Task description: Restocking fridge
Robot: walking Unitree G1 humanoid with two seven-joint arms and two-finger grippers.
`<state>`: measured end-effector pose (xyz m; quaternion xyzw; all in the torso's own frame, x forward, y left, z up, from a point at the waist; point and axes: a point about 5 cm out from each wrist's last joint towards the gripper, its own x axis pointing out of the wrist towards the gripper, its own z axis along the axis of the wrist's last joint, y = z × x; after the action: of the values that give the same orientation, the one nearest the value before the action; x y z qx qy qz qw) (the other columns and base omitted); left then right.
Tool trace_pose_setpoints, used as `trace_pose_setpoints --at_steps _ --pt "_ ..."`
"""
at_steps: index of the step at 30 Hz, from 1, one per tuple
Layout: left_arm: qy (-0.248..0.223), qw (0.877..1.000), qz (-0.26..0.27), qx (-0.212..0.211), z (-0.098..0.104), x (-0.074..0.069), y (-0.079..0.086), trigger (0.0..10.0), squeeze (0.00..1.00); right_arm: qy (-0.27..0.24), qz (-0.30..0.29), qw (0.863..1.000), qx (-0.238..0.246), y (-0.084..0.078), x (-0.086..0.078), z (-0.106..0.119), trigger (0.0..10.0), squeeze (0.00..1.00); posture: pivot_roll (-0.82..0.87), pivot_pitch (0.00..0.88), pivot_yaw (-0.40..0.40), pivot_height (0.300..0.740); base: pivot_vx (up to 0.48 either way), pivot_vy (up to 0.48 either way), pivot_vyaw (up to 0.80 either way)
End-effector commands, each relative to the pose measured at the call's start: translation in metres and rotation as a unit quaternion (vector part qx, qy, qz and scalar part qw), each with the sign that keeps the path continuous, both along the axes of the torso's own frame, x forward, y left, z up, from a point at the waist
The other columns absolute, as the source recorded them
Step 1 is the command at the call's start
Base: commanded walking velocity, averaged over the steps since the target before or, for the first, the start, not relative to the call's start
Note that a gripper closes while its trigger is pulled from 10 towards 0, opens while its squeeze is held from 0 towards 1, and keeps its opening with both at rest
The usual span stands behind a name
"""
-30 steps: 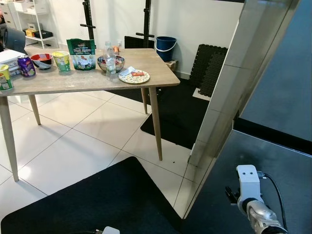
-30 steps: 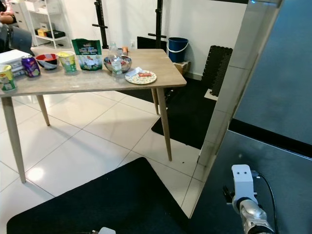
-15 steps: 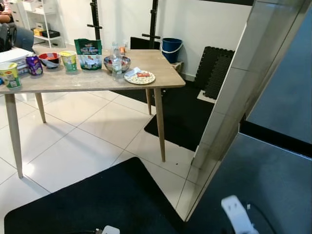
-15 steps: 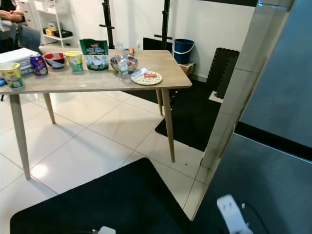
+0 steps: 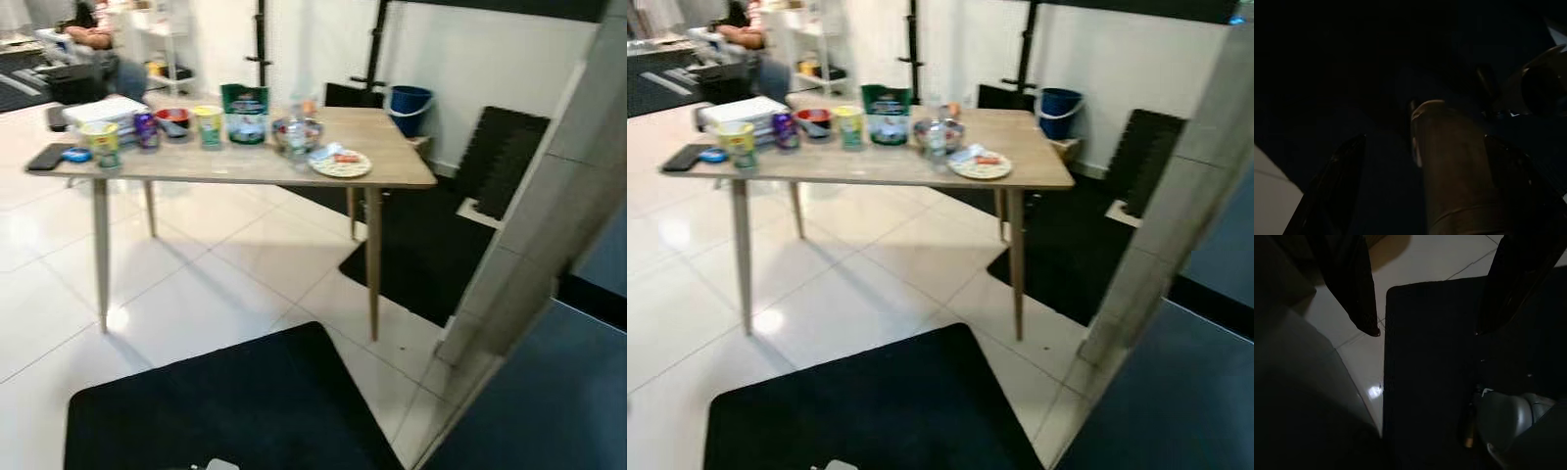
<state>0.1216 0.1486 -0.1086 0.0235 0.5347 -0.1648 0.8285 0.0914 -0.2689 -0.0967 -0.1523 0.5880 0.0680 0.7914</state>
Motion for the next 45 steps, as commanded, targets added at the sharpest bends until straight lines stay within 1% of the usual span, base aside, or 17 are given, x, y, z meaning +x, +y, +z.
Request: trace_pose_setpoints --at_steps 1,6,12,15,16,17,18,25,45 --pt "0.027 1.0 -0.005 0.0 -0.004 -0.012 -0.005 10.0 0.0 -0.004 -0.002 1.0 0.0 -0.002 0.003 0.001 10.0 0.0 -0.09 0.0 -0.074 0.74 0.0 0.0 0.77" --pt "0.026 1.0 -0.004 0.002 -0.004 -0.011 -0.005 10.0 0.0 -0.013 0.001 1.0 0.006 0.0 0.01 0.003 10.0 0.0 -0.09 0.0 -0.076 0.74 0.0 0.0 0.77" --pt "0.027 1.0 -0.003 0.003 -0.004 -0.012 -0.005 10.0 0.0 -0.012 0.002 1.0 0.005 0.001 0.01 0.002 10.0 0.0 -0.09 0.0 -0.077 0.74 0.0 0.0 0.77" --pt "0.029 1.0 -0.003 0.005 -0.005 -0.013 -0.005 10.0 0.0 -0.007 0.002 1.0 0.0 0.0 0.006 0.001 10.0 0.0 -0.09 0.0 -0.077 0.74 0.0 0.0 0.73" --pt "0.03 1.0 -0.003 0.007 -0.005 -0.013 -0.005 10.0 0.0 -0.003 0.006 1.0 -0.013 -0.001 0.003 0.001 10.0 0.0 -0.09 0.0 -0.077 0.74 0.0 0.0 0.0" --pt "0.03 1.0 -0.003 0.007 -0.005 -0.013 -0.005 10.0 0.0 -0.003 0.006 1.0 -0.013 -0.001 0.003 0.001 10.0 0.0 -0.09 0.0 -0.077 0.74 0.0 0.0 0.0" --pt "0.03 0.999 -0.004 0.008 -0.005 -0.014 -0.005 10.0 0.0 0.001 0.007 1.0 -0.024 -0.003 0.001 0.001 10.0 0.0 -0.09 0.0 -0.077 0.74 0.0 0.0 0.0" --pt "0.025 1.0 -0.009 0.004 -0.004 -0.012 -0.006 10.0 0.0 0.002 0.01 1.0 -0.025 -0.003 0.0 0.001 10.0 0.0 -0.1 0.0 -0.076 0.74 0.0 0.0 0.0" --pt "0.025 1.0 -0.017 0.002 -0.004 -0.012 -0.007 10.0 0.0 0.006 0.01 1.0 -0.023 -0.001 -0.002 -0.001 10.0 0.0 -0.1 0.0 -0.074 0.74 0.314 0.0 0.0"
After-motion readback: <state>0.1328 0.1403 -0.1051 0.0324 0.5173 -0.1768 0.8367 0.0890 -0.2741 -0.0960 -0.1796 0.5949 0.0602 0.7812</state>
